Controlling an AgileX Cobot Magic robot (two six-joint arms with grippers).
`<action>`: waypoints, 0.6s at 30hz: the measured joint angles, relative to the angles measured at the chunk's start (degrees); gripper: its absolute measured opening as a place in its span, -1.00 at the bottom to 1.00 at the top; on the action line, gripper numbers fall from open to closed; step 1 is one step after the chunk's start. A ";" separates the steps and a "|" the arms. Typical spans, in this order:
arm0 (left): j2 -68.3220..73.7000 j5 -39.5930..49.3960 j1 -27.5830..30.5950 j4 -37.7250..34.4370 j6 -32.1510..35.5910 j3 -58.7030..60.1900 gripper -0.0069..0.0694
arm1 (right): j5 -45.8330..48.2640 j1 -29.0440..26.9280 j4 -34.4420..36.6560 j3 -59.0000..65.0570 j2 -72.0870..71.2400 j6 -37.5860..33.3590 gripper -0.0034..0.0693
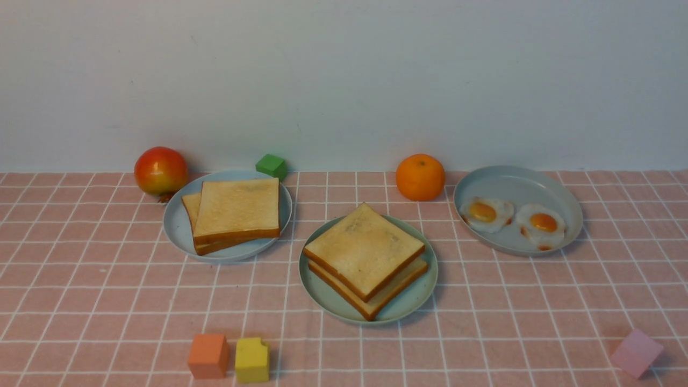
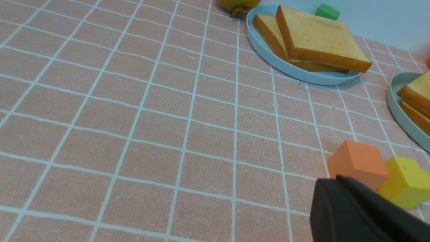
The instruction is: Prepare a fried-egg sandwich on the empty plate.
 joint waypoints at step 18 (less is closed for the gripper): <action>0.00 0.00 0.00 0.00 -0.04 0.00 -0.78 | -0.02 0.00 0.00 0.00 0.00 0.00 -0.65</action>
